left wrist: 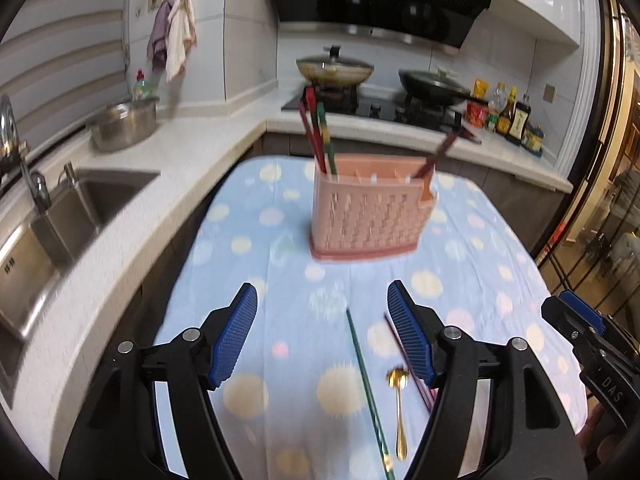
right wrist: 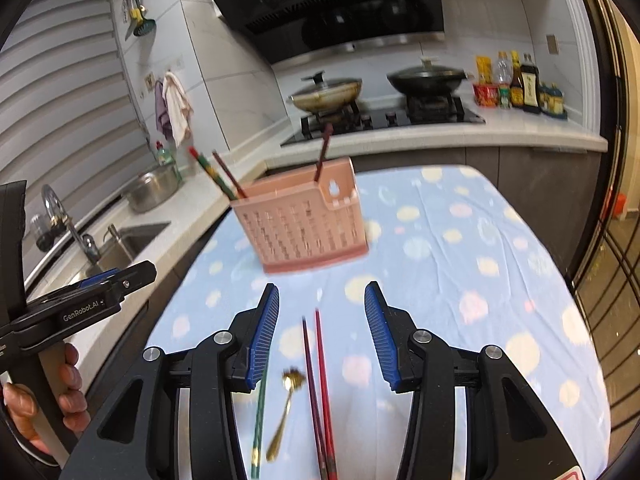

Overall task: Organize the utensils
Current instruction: 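Move the left gripper to another green chopstick while the right gripper grasps a red chopstick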

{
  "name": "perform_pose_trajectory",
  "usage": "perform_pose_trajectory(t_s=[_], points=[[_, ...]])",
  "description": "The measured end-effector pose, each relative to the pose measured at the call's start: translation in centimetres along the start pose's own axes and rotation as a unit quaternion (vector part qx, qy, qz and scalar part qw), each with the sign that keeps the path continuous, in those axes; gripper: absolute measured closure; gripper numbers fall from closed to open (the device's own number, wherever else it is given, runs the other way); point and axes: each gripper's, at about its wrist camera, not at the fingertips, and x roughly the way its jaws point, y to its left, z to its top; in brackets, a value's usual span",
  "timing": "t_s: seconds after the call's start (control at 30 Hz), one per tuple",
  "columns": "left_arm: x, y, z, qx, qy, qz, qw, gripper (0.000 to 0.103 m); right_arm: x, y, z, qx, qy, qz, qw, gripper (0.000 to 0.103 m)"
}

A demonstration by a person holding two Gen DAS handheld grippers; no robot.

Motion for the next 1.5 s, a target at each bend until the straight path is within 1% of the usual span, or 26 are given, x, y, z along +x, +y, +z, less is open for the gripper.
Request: perform_pose_trajectory(t_s=[0.17,0.33,0.4,0.53,0.63,0.8,1.03,1.1,1.33,1.5], points=[[0.8,-0.4,-5.5,0.005,0.052,-0.001,0.9987,0.035,-0.1,-1.2,-5.1,0.013,0.043,-0.019,0.999,0.059],[1.9,-1.4,-10.6,0.016,0.105,-0.005,0.9943,0.032,0.1,-2.5,-9.4,0.028,0.084,-0.031,0.996,0.059],[2.2,-2.0,-12.3,0.021,0.12,-0.006,0.9926,0.029,0.1,-2.9,-10.6,0.033,0.097,-0.033,0.994,0.059],[2.9,-3.0,-15.0,0.031,0.149,-0.01,0.9883,0.029,0.1,-3.3,-12.3,0.035,0.111,-0.036,0.992,0.059],[3.1,-4.0,-15.7,0.042,0.156,-0.015,0.9868,0.028,0.2,-3.4,-13.0,0.034,0.118,-0.038,0.992,0.059],[3.6,-4.8,-16.0,0.056,0.152,-0.01,0.9867,0.028,0.3,-3.2,-13.3,0.034,0.123,-0.035,0.991,0.059],[4.8,-4.2,-16.5,0.048,0.161,-0.002,0.9858,0.029,1.0,-2.5,-14.0,0.023,0.134,-0.028,0.99,0.059],[4.8,-3.9,-16.6,0.049,0.158,0.003,0.9863,0.03,1.3,-2.2,-14.1,0.018,0.138,-0.026,0.99,0.059],[5.0,-3.1,-16.6,0.045,0.154,0.011,0.9869,0.03,2.7,-1.9,-14.0,0.008,0.142,-0.03,0.989,0.059],[5.0,-3.1,-16.7,0.049,0.153,0.013,0.9869,0.029,3.7,-1.7,-14.1,-0.002,0.148,-0.031,0.988,0.062]])
